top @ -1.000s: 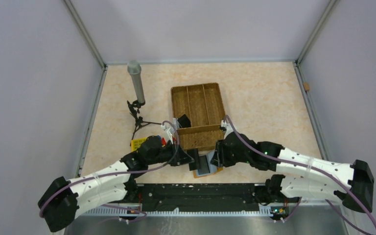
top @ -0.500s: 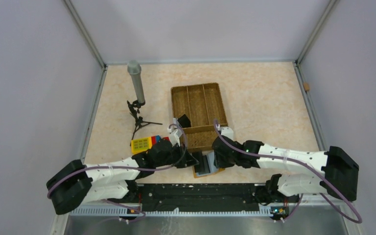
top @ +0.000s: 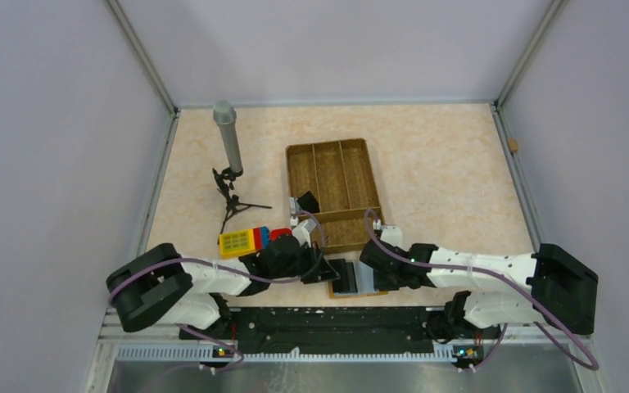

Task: Put the credit cards into the card holder
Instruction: Insert the credit card into the card holder.

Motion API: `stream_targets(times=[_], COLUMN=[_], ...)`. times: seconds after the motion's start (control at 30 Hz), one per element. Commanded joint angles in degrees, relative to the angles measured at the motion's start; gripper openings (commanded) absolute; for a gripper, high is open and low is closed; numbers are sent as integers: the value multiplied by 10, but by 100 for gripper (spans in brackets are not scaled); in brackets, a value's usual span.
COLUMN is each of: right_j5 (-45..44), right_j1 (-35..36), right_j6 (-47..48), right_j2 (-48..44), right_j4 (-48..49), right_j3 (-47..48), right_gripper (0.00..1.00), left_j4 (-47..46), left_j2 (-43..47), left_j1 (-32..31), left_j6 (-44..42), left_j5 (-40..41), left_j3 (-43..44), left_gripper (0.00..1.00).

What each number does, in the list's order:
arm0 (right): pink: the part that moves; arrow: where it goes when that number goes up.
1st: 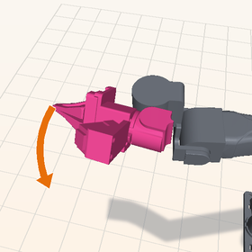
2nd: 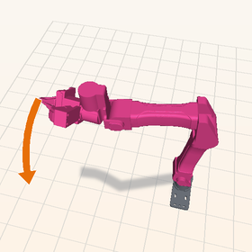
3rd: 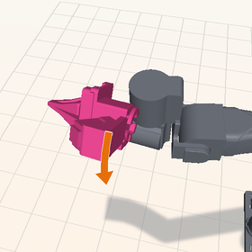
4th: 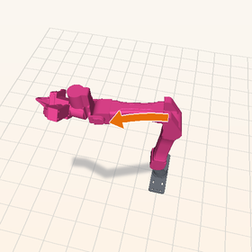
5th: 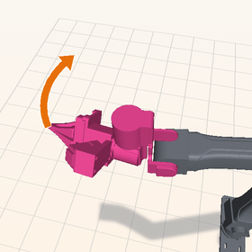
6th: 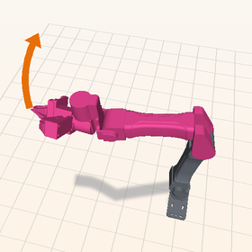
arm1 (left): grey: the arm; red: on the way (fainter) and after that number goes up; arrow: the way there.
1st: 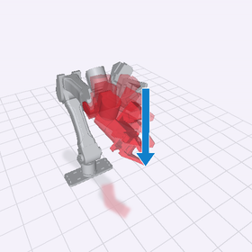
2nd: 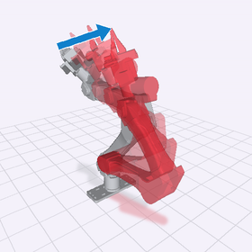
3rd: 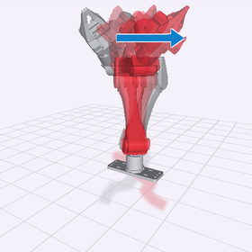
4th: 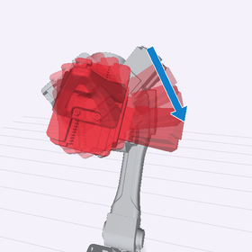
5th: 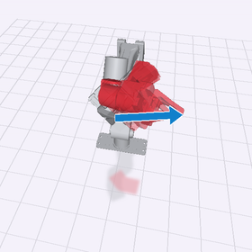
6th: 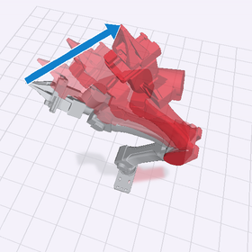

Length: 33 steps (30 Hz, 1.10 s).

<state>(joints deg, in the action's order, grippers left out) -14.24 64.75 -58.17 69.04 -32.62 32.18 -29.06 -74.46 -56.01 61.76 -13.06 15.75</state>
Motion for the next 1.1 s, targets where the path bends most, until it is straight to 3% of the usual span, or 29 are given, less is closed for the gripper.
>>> stream_targets(times=[0.0,0.3,1.07], right_j5=[-12,0,-1], right_j1=[7,7,7], right_j6=[-24,-46,-55], right_j2=[-6,-18,-43], right_j4=[4,38,51], right_j3=[-15,-51,-69], right_gripper=[1,0,0], left_j4=[-106,-167,-70], left_j2=[-48,-117,-159], left_j1=[-4,-10,-18], left_j6=[26,50,49], left_j5=[-33,-63,-27], left_j3=[14,25,70], left_gripper=[0,0,0])
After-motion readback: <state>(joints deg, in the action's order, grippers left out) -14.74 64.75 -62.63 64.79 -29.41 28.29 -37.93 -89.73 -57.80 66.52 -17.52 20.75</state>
